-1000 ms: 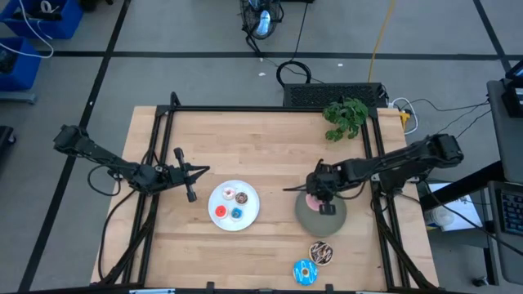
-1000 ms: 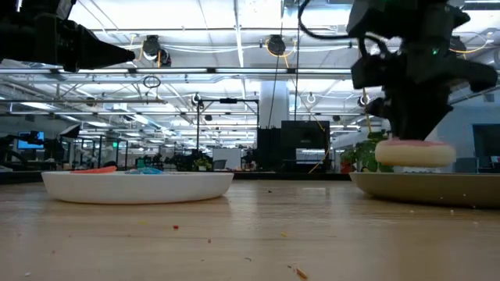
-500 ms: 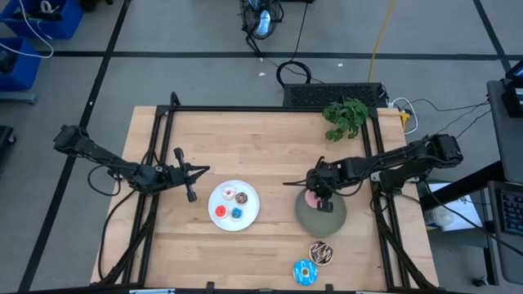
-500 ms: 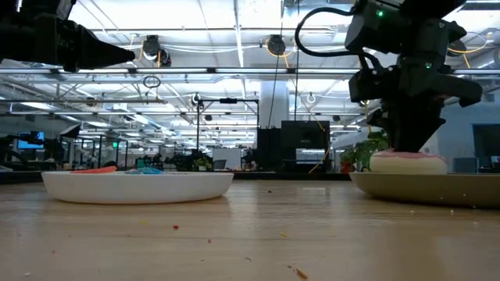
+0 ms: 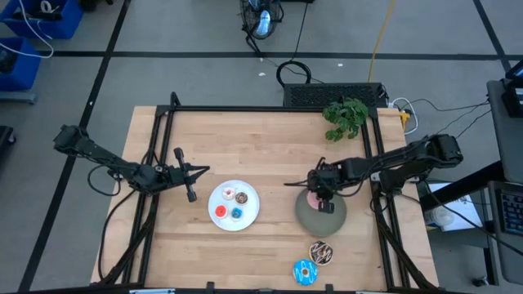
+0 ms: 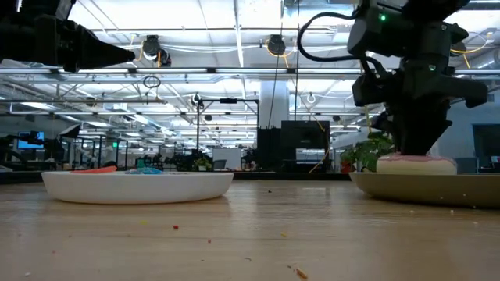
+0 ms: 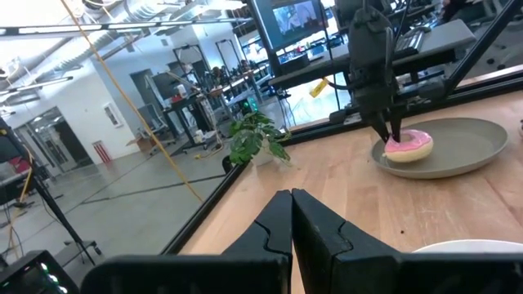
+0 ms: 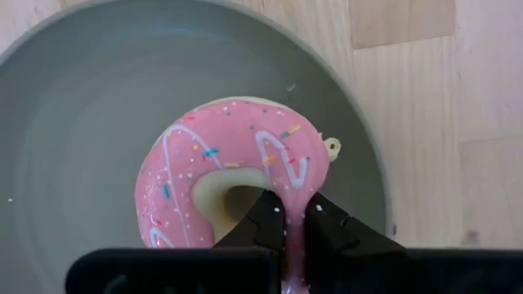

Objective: Pick & Place donuts
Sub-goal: Put the large pink donut on the gray plate

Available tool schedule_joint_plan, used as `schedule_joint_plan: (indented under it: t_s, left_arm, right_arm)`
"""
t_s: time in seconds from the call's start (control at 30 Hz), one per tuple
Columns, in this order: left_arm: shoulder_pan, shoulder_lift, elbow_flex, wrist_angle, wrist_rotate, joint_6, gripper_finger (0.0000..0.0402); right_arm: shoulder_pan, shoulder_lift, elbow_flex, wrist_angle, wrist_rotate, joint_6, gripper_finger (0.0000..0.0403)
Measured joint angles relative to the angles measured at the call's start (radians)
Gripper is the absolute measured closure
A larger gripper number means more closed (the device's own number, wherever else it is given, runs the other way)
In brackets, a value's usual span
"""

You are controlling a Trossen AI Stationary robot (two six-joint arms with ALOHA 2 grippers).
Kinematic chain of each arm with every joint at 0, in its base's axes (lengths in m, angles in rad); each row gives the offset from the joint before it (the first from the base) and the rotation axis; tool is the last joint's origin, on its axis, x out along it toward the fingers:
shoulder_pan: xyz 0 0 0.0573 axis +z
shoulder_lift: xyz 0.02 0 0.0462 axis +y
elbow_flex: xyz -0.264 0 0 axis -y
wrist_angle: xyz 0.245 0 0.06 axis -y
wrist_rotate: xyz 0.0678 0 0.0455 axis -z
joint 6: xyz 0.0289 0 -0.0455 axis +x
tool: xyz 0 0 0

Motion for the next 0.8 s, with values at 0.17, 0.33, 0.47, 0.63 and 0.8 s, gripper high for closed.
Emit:
schedule_joint_plan:
  t_s: [0.17, 0.33, 0.47, 0.63, 0.8]
  left_arm:
    - [0.000, 0.000, 0.000, 0.001, 0.000, 0.000, 0.0385]
    - [0.000, 0.000, 0.000, 0.002, 0.000, 0.000, 0.0385]
    - [0.000, 0.000, 0.000, 0.003, 0.000, 0.004, 0.0385]
    - [0.000, 0.000, 0.000, 0.003, 0.001, 0.004, 0.0385]
    - [0.000, 0.000, 0.000, 0.004, 0.001, 0.005, 0.0385]
  right_arm:
    - [0.000, 0.000, -0.061, 0.025, -0.014, 0.010, 0.0389]
    - [0.000, -0.001, -0.075, 0.048, 0.004, 0.020, 0.0389]
    - [0.000, -0.001, -0.077, 0.064, 0.005, 0.019, 0.0384]
    - [0.000, -0.001, -0.077, 0.072, 0.010, 0.018, 0.0339]
    - [0.000, -0.008, -0.076, 0.064, 0.035, 0.019, 0.0272]
